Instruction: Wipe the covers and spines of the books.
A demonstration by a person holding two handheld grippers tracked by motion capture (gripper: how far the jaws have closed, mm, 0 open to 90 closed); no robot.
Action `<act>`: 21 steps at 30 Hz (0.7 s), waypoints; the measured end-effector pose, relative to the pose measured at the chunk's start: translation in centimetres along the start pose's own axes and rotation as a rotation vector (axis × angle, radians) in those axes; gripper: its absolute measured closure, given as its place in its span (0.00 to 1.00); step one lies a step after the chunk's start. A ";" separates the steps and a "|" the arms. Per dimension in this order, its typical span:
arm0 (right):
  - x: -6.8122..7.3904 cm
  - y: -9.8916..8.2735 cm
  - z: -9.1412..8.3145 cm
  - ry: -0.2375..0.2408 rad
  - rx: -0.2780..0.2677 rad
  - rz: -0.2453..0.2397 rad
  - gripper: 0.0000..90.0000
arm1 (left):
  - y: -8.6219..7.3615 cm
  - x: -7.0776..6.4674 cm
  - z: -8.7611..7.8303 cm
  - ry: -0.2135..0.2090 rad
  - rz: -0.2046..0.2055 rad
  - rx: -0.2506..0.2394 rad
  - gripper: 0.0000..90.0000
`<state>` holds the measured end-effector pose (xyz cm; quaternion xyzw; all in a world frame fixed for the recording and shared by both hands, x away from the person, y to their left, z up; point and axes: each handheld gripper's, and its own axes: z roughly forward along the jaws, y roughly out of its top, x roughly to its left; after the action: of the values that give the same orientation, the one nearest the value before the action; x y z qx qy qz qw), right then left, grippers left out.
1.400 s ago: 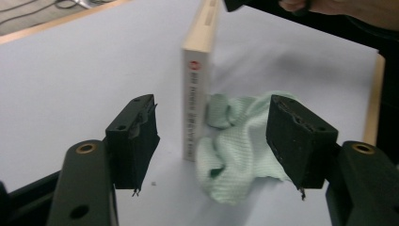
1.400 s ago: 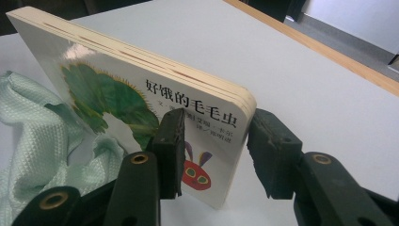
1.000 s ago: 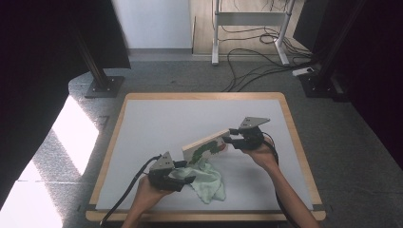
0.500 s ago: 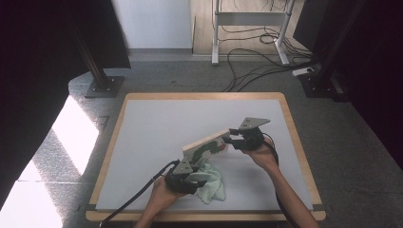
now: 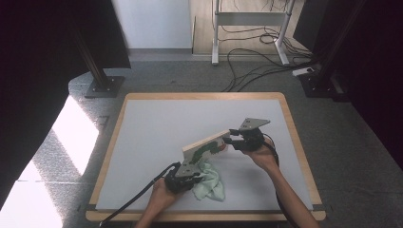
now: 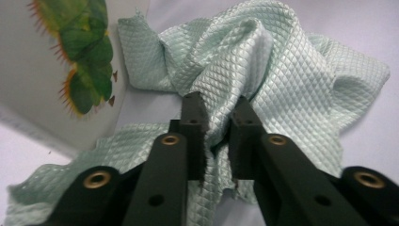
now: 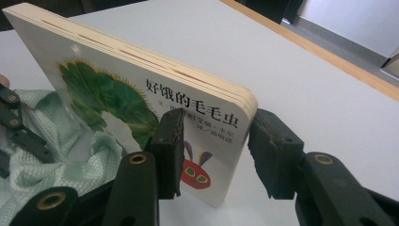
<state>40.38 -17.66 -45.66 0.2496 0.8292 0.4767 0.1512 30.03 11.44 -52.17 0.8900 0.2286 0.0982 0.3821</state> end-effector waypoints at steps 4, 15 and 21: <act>0.0 0.0 0.0 0.000 -0.001 0.000 0.61 | -0.2 0.3 -1.1 0.022 -0.004 0.012 0.92; 0.0 -0.1 0.0 -0.003 -0.005 0.003 0.61 | -2.5 3.0 -7.1 0.155 -0.087 -0.013 0.93; 0.0 -0.1 0.0 -0.004 -0.006 0.003 0.61 | -4.2 4.9 -7.3 0.182 -0.164 0.016 0.93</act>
<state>40.34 -17.65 -45.76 0.2515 0.8271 0.4788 0.1530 30.38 21.00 -50.18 0.8587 0.3349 0.1451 0.3597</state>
